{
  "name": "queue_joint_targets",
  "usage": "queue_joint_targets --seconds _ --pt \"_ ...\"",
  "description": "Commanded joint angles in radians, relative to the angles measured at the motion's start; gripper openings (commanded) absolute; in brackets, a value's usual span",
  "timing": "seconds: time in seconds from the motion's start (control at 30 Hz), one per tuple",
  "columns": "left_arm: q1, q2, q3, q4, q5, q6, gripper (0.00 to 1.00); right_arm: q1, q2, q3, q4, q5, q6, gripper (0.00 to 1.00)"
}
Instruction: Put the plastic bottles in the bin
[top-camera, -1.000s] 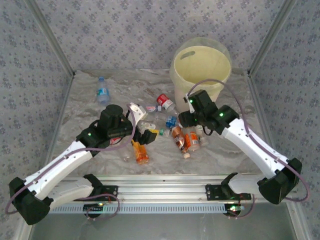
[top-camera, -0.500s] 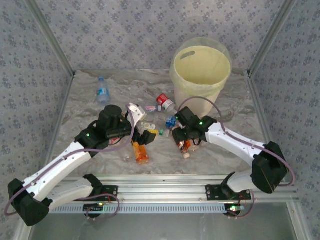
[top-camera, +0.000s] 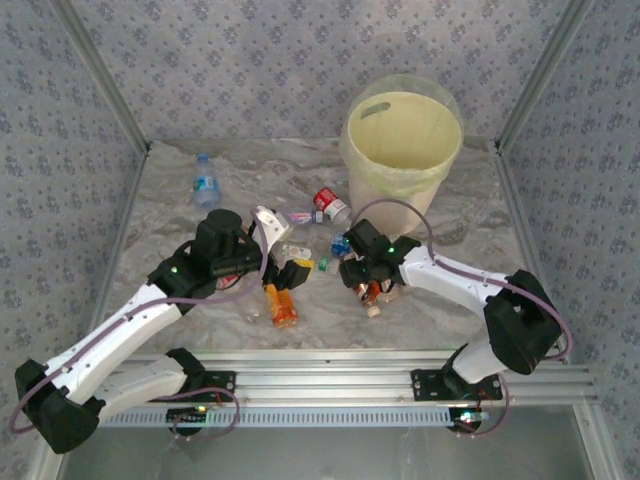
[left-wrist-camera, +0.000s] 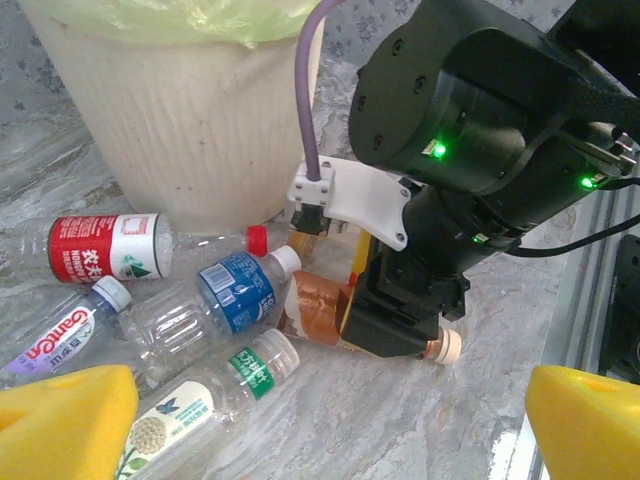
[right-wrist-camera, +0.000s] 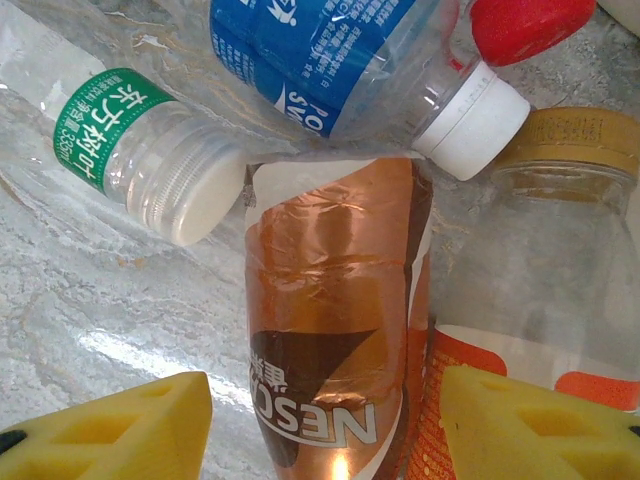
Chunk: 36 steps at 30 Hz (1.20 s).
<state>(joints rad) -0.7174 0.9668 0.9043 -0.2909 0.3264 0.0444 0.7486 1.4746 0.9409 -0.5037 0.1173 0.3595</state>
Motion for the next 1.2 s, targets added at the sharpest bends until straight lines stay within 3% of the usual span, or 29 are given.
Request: queue_joint_targets --seconds 0.0,1.17 --pt "0.009 -0.017 0.037 0.001 -0.007 0.016 1.00 0.005 0.019 -0.016 0.015 0.012 0.013 0.65" --pt "-0.031 -0.001 0.001 0.029 -0.046 0.002 1.00 0.011 0.077 -0.073 0.031 0.011 -0.010 0.64"
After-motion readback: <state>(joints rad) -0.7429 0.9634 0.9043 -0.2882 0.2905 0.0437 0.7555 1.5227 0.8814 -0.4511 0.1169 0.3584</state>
